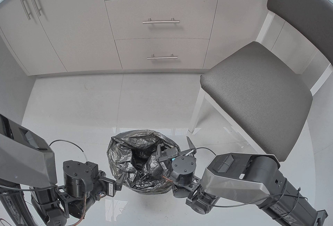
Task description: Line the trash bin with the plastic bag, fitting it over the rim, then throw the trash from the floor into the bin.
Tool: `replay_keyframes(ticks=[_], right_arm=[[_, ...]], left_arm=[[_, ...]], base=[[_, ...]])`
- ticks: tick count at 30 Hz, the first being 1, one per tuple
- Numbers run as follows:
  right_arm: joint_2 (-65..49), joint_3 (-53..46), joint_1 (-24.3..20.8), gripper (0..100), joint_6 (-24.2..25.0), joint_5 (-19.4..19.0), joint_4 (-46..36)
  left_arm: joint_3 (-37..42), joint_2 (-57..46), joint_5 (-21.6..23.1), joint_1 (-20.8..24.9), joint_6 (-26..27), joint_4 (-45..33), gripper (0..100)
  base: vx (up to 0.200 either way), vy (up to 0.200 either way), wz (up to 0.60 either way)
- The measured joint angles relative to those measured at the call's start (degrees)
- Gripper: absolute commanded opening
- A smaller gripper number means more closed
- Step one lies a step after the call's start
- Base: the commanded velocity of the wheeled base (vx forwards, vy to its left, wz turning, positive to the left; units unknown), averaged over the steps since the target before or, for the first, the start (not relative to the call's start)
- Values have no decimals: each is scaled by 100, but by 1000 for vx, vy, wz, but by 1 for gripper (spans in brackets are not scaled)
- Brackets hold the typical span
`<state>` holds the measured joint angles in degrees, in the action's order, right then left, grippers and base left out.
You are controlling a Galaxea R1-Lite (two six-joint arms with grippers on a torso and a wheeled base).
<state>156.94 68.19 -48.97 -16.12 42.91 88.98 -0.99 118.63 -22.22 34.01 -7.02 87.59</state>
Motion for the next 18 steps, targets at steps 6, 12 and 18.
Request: replay_keyframes(ticks=[6,12,18], right_arm=[[122,24,148,100,-6,-9,0],[297,35,182,100,-28,-18,0],[402,-33,215,100,-38,-16,0]], left_arm=[[0,0,0,0,-1,2,100],[-2,4,2,0,-6,2,100],[-2,4,4,0,-4,2,100]], base=[[0,0,0],[0,0,0],[0,0,0]])
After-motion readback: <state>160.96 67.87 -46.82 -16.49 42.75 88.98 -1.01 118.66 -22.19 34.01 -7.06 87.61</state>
